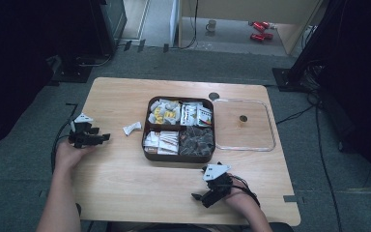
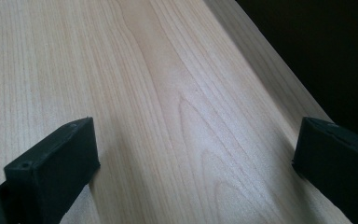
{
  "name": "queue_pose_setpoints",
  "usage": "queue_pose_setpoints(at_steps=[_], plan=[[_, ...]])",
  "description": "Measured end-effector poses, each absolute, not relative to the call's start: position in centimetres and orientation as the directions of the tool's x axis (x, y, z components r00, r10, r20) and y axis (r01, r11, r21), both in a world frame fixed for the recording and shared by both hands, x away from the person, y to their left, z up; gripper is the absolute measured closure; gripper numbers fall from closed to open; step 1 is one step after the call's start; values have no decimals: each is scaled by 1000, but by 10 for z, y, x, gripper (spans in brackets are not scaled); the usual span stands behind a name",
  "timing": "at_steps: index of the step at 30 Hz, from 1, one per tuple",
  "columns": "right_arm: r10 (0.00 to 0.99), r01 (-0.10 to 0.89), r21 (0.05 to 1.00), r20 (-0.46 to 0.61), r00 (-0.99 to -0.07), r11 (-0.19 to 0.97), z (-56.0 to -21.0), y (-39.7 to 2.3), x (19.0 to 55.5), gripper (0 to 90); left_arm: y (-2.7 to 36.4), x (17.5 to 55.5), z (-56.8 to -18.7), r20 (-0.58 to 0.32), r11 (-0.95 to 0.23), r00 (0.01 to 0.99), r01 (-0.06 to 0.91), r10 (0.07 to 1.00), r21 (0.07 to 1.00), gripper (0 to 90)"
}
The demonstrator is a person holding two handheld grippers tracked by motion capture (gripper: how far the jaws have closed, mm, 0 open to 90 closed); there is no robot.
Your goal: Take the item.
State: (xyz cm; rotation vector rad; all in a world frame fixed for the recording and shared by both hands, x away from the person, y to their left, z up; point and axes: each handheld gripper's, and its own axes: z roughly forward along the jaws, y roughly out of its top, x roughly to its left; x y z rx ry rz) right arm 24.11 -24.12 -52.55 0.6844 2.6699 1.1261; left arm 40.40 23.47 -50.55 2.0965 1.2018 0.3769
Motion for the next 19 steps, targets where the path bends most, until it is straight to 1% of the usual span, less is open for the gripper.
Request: queue_pose_setpoints(at_steps=[2, 6, 11, 19], plan=[[471, 348, 711, 26, -882, 611, -525, -241, 241, 0, 235, 403, -507, -68, -343, 531, 633, 845, 694, 340], [471, 347, 711, 26, -882, 611, -525, -241, 241, 0, 235, 404, -507, -79, -328, 524, 637, 848, 697, 338], [471, 347, 711, 26, -882, 611, -525, -241, 241, 0, 234, 402, -510, -60, -339, 530, 622, 846, 706, 288], [471, 348, 711, 26, -882, 611, -525, -241, 241, 0, 231, 401, -512, -37, -340, 522, 606, 852, 719, 273]])
